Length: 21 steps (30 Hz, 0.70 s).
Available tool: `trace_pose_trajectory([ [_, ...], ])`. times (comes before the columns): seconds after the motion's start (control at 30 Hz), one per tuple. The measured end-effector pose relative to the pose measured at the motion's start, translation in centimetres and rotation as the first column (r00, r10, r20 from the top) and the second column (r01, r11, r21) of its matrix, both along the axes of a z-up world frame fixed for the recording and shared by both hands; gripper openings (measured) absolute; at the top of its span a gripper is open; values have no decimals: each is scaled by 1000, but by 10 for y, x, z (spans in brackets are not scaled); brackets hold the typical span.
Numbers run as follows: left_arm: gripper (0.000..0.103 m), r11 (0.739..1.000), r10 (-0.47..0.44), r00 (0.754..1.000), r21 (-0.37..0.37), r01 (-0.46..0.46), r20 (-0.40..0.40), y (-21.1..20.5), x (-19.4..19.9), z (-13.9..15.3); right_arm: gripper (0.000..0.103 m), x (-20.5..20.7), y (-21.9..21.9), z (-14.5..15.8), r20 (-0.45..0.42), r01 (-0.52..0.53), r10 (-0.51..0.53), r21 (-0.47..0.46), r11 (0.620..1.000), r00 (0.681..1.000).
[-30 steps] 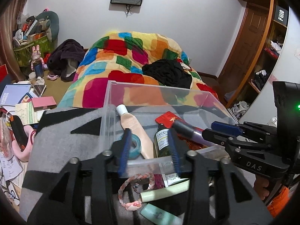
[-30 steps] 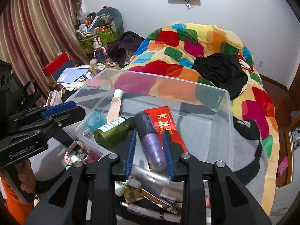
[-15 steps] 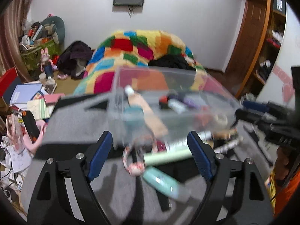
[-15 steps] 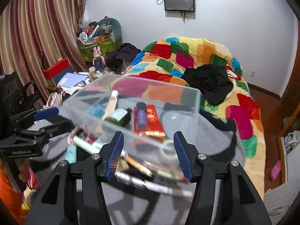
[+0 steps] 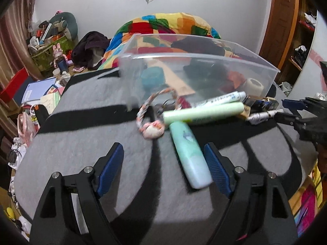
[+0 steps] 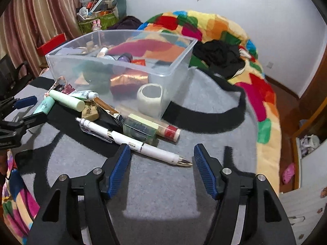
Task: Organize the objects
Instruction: 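Grasp pale green bottle with left gripper while right gripper grasps white pen, drop both into box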
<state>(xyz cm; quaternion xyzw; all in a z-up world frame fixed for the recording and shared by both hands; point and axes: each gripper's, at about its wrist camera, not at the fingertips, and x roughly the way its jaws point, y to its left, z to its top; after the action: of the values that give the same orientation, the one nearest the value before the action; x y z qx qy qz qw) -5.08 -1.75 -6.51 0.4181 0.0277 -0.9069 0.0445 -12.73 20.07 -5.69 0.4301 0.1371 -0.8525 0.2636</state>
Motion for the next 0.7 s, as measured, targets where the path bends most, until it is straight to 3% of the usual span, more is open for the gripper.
trace_pose_trajectory([
  [0.17,68,1000,0,1000,-2,0,2,-13,15,2,58,3,-2,-5,14,-40,40,2,999,999],
  [0.33,68,1000,-24,1000,19,24,-3,-15,15,3,38,22,-3,0,51,-115,115,-9,993,992],
  [0.5,66,998,-64,998,29,64,-9,-7,2,1,37,45,-12,5,89,-235,239,-55,970,967],
  [0.57,63,997,-77,997,25,78,-12,-4,-2,1,37,51,-22,3,71,-259,260,-33,965,963],
  [0.7,43,994,-100,995,35,101,-21,0,-4,1,37,44,-37,1,72,-257,261,-52,965,963],
])
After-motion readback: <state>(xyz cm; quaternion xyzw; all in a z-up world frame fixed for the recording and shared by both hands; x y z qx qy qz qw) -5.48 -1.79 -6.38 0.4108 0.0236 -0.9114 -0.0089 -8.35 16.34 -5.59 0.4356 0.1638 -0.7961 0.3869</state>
